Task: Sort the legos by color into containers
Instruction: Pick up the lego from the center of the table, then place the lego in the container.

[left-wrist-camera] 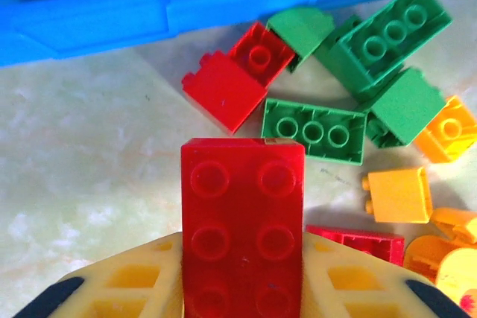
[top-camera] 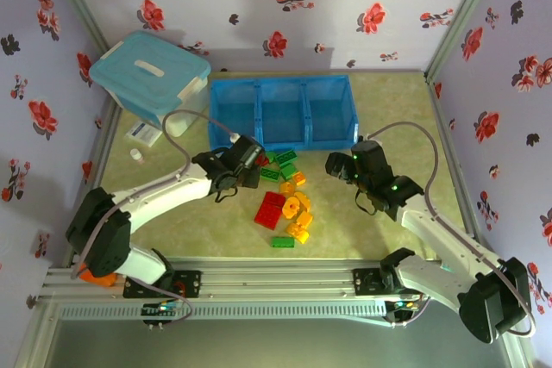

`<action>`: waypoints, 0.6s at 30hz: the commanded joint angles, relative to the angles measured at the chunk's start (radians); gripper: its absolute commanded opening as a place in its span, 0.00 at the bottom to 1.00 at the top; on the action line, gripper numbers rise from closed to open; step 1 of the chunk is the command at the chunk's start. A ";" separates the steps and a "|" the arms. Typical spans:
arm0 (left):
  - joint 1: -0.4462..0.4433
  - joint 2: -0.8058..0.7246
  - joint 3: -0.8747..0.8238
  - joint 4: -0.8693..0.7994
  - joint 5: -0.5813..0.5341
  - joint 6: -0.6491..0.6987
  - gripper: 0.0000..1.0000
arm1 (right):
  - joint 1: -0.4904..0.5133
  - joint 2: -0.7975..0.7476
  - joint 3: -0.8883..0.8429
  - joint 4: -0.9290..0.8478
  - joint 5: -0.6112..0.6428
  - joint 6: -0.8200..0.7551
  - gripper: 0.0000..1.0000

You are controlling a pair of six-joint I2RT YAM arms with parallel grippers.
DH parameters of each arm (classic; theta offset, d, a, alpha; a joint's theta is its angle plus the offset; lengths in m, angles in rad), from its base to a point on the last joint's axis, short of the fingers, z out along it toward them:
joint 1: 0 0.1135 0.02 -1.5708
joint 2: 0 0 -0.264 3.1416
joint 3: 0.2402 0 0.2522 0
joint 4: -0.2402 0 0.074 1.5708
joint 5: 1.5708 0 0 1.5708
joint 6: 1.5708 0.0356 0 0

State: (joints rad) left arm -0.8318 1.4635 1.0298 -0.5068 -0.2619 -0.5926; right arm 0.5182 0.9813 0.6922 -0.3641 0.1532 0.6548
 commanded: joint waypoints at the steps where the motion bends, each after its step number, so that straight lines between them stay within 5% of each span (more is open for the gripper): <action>1: 0.028 -0.031 0.049 -0.045 -0.031 0.043 0.26 | 0.008 -0.024 -0.016 0.017 -0.010 -0.007 0.82; 18: 0.260 0.029 0.179 -0.032 0.068 0.094 0.25 | 0.026 0.002 -0.039 0.024 -0.043 0.001 0.81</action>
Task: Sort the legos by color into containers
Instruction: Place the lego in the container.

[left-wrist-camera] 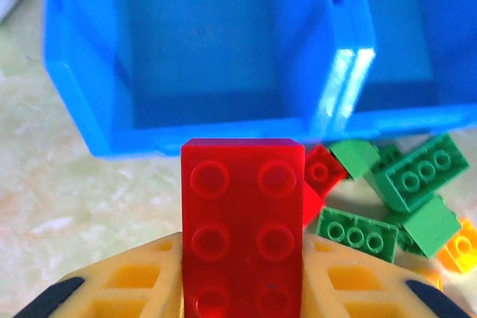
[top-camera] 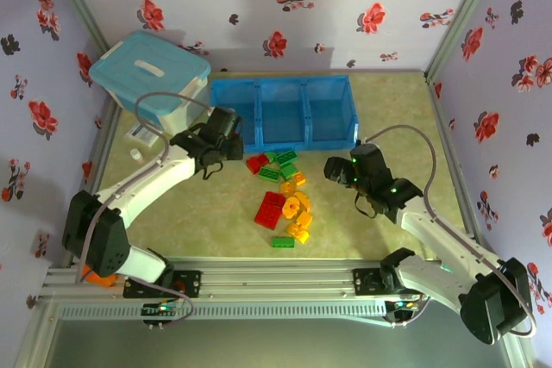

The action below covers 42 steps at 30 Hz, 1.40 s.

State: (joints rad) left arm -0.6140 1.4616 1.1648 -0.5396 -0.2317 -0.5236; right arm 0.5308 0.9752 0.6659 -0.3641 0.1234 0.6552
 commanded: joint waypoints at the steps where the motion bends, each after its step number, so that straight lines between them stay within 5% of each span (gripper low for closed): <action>1: 0.058 0.047 0.057 0.005 0.046 0.029 0.25 | 0.017 0.014 -0.012 0.024 -0.015 0.001 0.81; 13: 0.192 0.300 0.260 -0.009 0.112 0.083 0.25 | 0.068 0.042 -0.014 0.018 0.000 0.014 0.80; 28: 0.212 0.475 0.394 -0.047 0.118 0.112 0.27 | 0.099 0.046 -0.004 -0.007 0.023 0.018 0.79; 30: 0.212 0.479 0.404 -0.051 0.118 0.118 0.33 | 0.104 0.045 -0.003 -0.012 0.028 0.018 0.79; 33: 0.212 0.488 0.444 -0.082 0.115 0.127 0.66 | 0.112 0.047 0.003 -0.018 0.031 0.018 0.79; 42: 0.166 0.249 0.426 -0.117 0.114 0.135 0.75 | 0.144 0.072 0.039 -0.051 0.046 0.003 0.78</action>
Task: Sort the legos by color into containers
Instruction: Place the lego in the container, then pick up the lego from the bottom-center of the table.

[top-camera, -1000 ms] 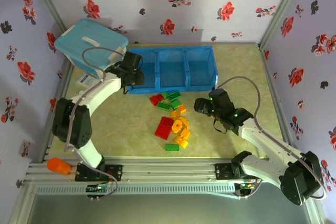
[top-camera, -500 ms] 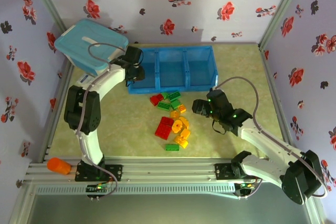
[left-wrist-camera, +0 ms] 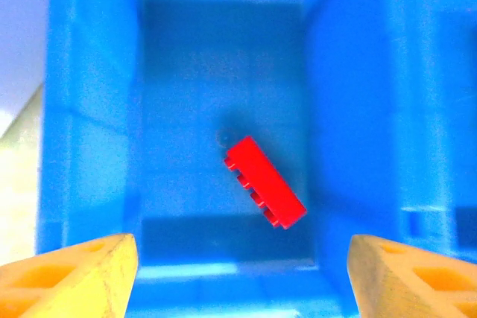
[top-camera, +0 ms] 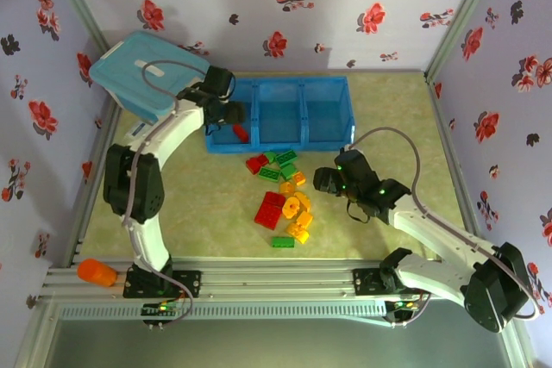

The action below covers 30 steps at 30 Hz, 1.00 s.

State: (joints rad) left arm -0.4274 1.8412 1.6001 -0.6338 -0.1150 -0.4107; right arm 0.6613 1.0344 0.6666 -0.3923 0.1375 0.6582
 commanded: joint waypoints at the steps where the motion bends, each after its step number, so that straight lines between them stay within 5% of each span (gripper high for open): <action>1: -0.027 -0.169 -0.027 -0.016 -0.003 0.020 0.75 | 0.020 0.018 0.045 -0.027 0.034 -0.004 0.78; 18: -0.112 -0.816 -0.692 0.219 0.000 -0.096 0.70 | 0.196 0.156 0.101 -0.138 0.060 0.021 0.70; 30: -0.200 -0.873 -0.921 0.226 0.000 -0.212 0.68 | 0.354 0.294 0.077 -0.101 0.067 0.140 0.67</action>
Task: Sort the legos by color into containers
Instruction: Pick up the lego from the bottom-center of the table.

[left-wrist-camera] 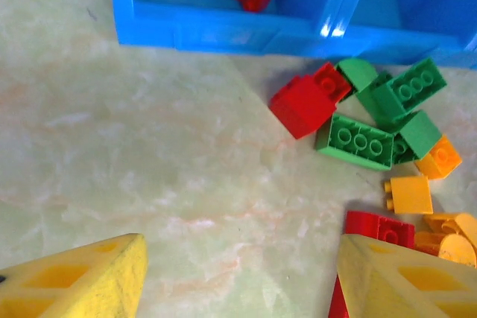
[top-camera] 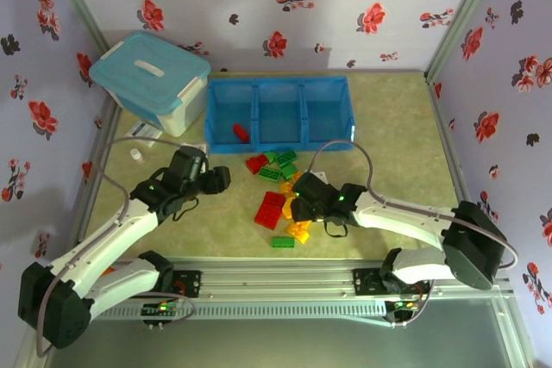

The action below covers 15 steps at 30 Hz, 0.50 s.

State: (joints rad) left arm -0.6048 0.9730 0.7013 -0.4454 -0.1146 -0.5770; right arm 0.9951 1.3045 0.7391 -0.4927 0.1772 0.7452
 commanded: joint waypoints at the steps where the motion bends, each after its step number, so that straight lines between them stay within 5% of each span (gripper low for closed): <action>1: -0.034 -0.004 -0.030 0.040 0.000 -0.050 0.68 | 0.030 0.033 0.005 -0.003 0.032 0.062 0.67; 15: -0.140 -0.029 -0.064 0.049 -0.041 -0.015 0.68 | 0.070 0.148 0.012 0.021 0.046 0.112 0.66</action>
State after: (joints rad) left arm -0.7345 0.9615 0.6514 -0.4107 -0.1234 -0.5991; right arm 1.0565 1.4322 0.7391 -0.4885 0.1967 0.8234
